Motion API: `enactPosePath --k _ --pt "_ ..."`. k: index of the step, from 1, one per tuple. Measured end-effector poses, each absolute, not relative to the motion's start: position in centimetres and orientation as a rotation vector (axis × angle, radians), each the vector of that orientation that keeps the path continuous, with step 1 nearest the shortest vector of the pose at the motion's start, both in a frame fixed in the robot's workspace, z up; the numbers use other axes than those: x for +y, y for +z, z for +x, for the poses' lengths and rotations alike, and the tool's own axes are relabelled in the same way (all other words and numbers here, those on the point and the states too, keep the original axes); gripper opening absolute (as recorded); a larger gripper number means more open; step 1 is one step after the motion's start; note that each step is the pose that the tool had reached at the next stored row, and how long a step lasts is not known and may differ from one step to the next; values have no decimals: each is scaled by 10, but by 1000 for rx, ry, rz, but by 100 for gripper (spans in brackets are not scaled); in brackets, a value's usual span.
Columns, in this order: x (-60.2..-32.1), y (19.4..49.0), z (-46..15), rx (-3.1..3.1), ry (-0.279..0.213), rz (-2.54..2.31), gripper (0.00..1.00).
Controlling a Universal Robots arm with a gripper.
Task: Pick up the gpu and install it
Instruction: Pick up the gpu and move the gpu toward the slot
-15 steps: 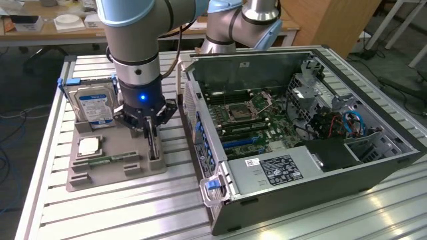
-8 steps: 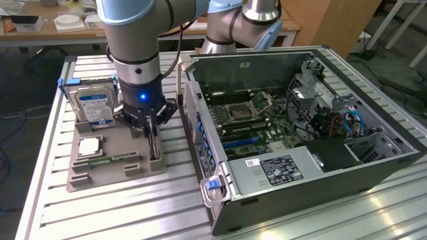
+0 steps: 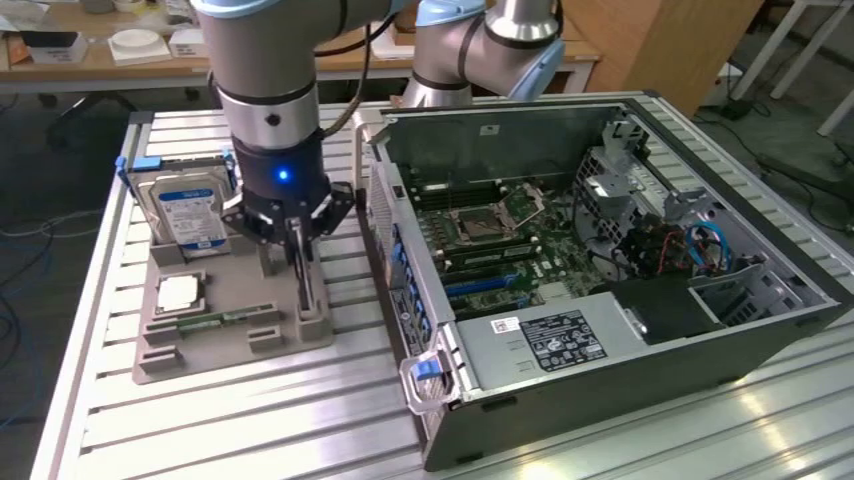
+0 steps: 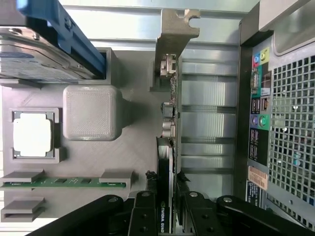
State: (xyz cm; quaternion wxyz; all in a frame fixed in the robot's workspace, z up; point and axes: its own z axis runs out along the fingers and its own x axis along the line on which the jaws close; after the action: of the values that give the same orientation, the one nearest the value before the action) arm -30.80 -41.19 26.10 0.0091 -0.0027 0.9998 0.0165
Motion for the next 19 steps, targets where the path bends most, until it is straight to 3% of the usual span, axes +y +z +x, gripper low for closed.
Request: enactPosePath --k 19 --pt "-412 326 -308 3123 52 -8 25"
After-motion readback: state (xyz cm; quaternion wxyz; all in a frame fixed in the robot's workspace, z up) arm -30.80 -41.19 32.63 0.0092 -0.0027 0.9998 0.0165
